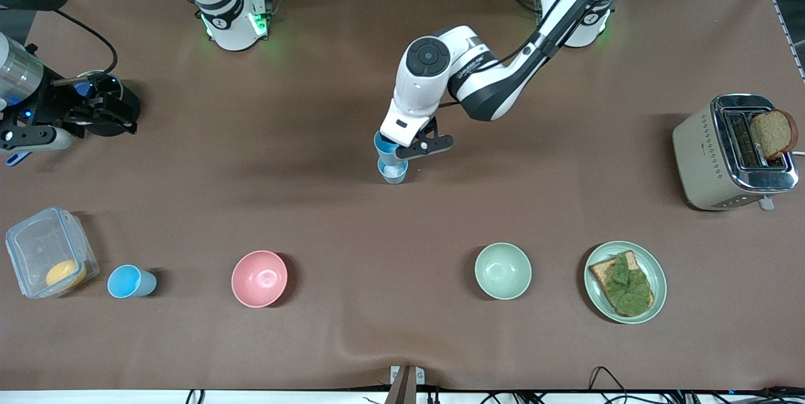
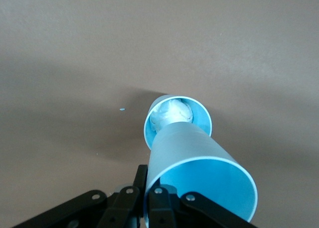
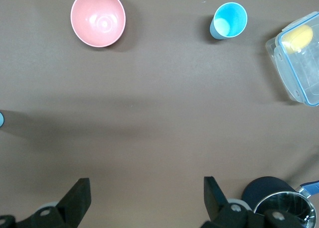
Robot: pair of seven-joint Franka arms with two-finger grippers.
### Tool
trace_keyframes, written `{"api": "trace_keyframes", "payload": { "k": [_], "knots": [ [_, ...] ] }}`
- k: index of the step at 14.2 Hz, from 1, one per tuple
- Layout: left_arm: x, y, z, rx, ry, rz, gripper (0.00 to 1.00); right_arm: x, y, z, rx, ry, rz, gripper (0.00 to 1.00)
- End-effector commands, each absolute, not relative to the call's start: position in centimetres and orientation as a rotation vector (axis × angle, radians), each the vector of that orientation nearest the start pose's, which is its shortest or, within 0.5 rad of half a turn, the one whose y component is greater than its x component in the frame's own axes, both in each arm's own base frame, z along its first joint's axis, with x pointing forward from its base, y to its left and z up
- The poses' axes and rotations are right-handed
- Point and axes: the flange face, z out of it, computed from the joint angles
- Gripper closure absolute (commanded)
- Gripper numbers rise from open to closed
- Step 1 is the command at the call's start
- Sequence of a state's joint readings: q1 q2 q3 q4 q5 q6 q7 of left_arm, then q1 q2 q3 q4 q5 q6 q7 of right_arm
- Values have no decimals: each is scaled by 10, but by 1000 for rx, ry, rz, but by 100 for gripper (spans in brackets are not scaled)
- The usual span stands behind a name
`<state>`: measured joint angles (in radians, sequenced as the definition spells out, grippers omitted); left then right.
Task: Stack blue cups with both arms
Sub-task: 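Lower the held cup into the placed cup with the left gripper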
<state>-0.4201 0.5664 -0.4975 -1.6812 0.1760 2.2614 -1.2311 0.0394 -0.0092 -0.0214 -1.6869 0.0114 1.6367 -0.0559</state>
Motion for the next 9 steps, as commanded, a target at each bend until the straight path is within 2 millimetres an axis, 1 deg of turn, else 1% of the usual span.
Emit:
{"api": "trace_keyframes", "payload": {
  "k": [1,3,4,5,6,8,9],
  "knots": [
    [454,-520,300,-3217,-459,76,100,554,9,584,-3136,-125,63,0],
    [457,-519,297,-3218,-464,77,100,554,10,584,-3136,-127,65,0],
    [464,-516,300,-3224,-475,70,61,554,9,584,-3136,-125,65,0],
    [470,-513,304,-3227,-484,61,1,554,9,584,-3136,-125,65,0],
    [473,-515,316,-3243,-508,44,0,554,9,583,-3136,-125,67,0],
    [481,-512,339,-3259,-529,1,0,554,10,584,-3136,-130,65,0],
    [489,-502,350,-3253,-545,-32,0,554,10,583,-3136,-130,67,0]
  ]
}}
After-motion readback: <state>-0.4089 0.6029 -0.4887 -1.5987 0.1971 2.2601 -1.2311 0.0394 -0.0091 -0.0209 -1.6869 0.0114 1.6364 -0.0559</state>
